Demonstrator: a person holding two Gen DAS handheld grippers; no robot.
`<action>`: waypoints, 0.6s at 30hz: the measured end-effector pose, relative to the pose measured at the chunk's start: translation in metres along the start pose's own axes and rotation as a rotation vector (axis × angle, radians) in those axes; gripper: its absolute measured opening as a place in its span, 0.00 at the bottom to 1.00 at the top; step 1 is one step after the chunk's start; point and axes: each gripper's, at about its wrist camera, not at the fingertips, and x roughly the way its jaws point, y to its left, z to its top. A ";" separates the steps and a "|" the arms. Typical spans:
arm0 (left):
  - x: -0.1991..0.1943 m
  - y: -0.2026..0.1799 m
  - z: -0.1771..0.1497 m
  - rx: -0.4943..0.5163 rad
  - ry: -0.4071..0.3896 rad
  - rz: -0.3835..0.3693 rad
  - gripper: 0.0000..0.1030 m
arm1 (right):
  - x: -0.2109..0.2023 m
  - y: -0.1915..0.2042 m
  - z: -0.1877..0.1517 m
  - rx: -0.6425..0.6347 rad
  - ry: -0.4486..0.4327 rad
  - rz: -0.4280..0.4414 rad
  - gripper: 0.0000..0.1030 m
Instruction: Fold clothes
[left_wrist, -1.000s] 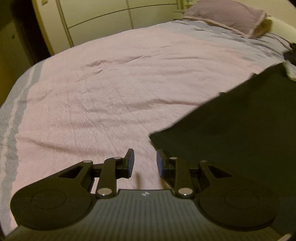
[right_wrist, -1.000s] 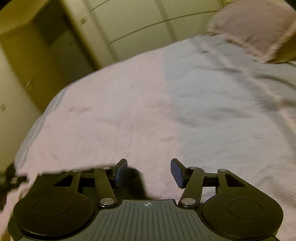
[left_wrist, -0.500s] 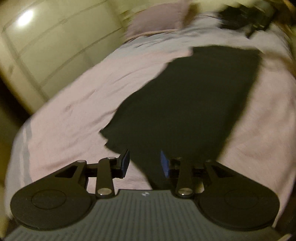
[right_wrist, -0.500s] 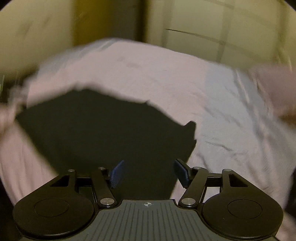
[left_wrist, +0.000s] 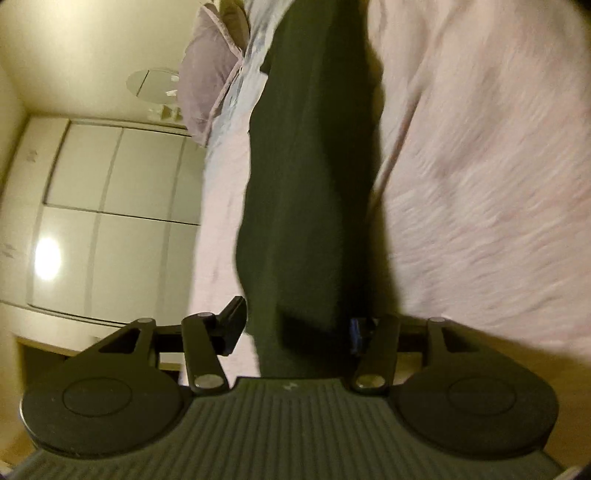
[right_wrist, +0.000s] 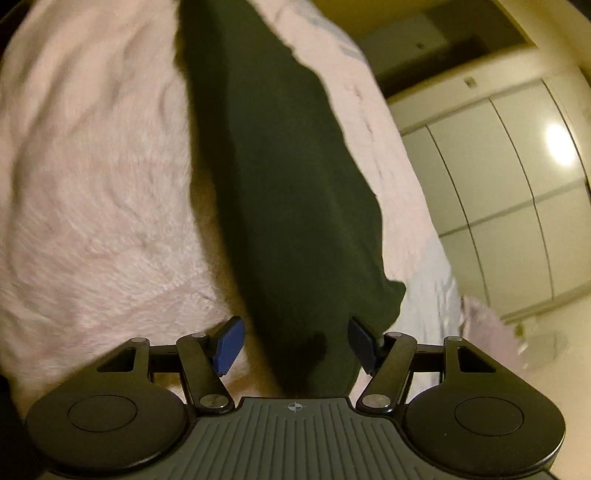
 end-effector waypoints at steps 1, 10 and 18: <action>0.007 0.000 0.000 0.004 0.013 0.006 0.42 | 0.003 -0.001 -0.002 -0.010 0.000 -0.007 0.62; 0.005 0.027 0.007 -0.106 0.044 -0.096 0.06 | 0.027 -0.013 -0.021 -0.082 -0.004 -0.078 0.03; -0.092 0.034 0.057 -0.160 -0.097 -0.230 0.06 | -0.065 -0.027 -0.060 -0.033 0.033 -0.134 0.02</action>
